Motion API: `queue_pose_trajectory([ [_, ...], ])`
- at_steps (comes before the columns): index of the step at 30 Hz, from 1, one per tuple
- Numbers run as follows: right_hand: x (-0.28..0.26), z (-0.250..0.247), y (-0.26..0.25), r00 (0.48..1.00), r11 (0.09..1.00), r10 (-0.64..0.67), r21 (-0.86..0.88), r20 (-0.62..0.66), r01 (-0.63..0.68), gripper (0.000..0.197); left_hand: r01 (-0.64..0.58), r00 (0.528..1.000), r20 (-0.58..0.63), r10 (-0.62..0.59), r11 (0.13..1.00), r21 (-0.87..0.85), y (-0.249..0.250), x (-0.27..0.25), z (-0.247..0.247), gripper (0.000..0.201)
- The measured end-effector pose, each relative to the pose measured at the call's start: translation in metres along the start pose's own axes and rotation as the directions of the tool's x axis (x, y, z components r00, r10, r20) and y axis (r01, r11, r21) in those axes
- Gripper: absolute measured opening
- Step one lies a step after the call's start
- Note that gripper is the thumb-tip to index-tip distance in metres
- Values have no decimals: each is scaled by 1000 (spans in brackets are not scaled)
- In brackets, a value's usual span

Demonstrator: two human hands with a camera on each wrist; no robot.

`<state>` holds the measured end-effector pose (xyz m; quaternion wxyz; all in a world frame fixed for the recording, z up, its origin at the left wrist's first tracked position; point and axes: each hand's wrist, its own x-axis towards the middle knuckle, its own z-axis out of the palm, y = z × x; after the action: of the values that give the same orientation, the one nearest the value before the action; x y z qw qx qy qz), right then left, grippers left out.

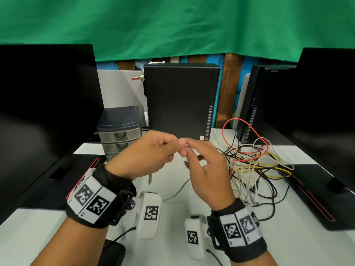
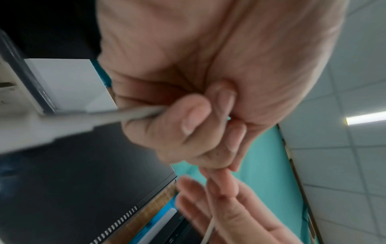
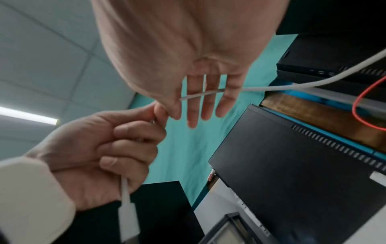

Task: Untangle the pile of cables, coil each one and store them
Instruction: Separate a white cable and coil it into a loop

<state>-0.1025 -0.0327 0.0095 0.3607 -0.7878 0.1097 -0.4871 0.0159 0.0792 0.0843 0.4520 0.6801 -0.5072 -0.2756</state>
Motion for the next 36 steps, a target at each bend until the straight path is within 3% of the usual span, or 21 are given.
queue_pose_trajectory([
  [4,1,-11,4,988,983,134,141,-81,-122,26,-35,999,15,36,997,-70,13,-13,-10,39],
  [6,1,-16,13,969,979,192,103,-158,-177,28,-49,998,24,51,993,-107,18,-20,-17,39],
  [8,-1,-12,16,976,986,162,-10,-145,-165,31,-76,996,23,82,982,-174,21,-24,-17,37],
  [11,-13,9,11,998,960,57,-276,30,-46,37,-119,992,-85,94,924,-364,24,-20,-7,39],
  [13,-24,26,4,985,928,29,-371,172,37,40,-153,981,-184,60,823,-547,18,-10,-3,38],
  [16,-35,36,-3,926,963,77,-269,370,27,34,-246,952,-304,31,668,-703,1,5,-7,35],
  [18,-34,27,-5,881,982,137,-181,453,-59,28,-277,932,-362,19,681,-678,-13,11,-12,34],
  [19,-32,20,-5,866,983,156,-163,475,-87,27,-278,916,-401,19,752,-598,-20,14,-14,34],
  [21,-26,4,-10,847,986,150,-138,510,-92,24,-231,861,-504,74,938,-258,-34,19,-15,33],
  [22,-23,-3,-14,840,989,136,-125,525,-82,23,-197,845,-519,126,977,-83,-40,21,-15,31],
  [24,-16,-18,-24,847,993,95,-112,523,-42,20,-152,887,-432,162,987,59,-45,24,-10,30],
  [26,-3,-34,-37,878,995,58,-101,476,-11,21,-133,959,-249,138,990,38,-41,21,1,33],
  [28,18,-52,-41,927,996,29,-84,373,2,24,-156,984,-96,152,987,-33,-29,17,16,41],
  [30,41,-67,-31,969,997,70,-31,236,-65,21,-194,980,-81,182,964,-181,-15,12,28,48],
  [32,54,-72,-15,975,981,151,93,165,-168,18,-226,974,-109,199,895,-385,-4,11,35,48],
  [36,30,-45,12,889,900,348,158,298,-405,27,-309,949,-160,271,715,-627,-4,14,32,37],
])
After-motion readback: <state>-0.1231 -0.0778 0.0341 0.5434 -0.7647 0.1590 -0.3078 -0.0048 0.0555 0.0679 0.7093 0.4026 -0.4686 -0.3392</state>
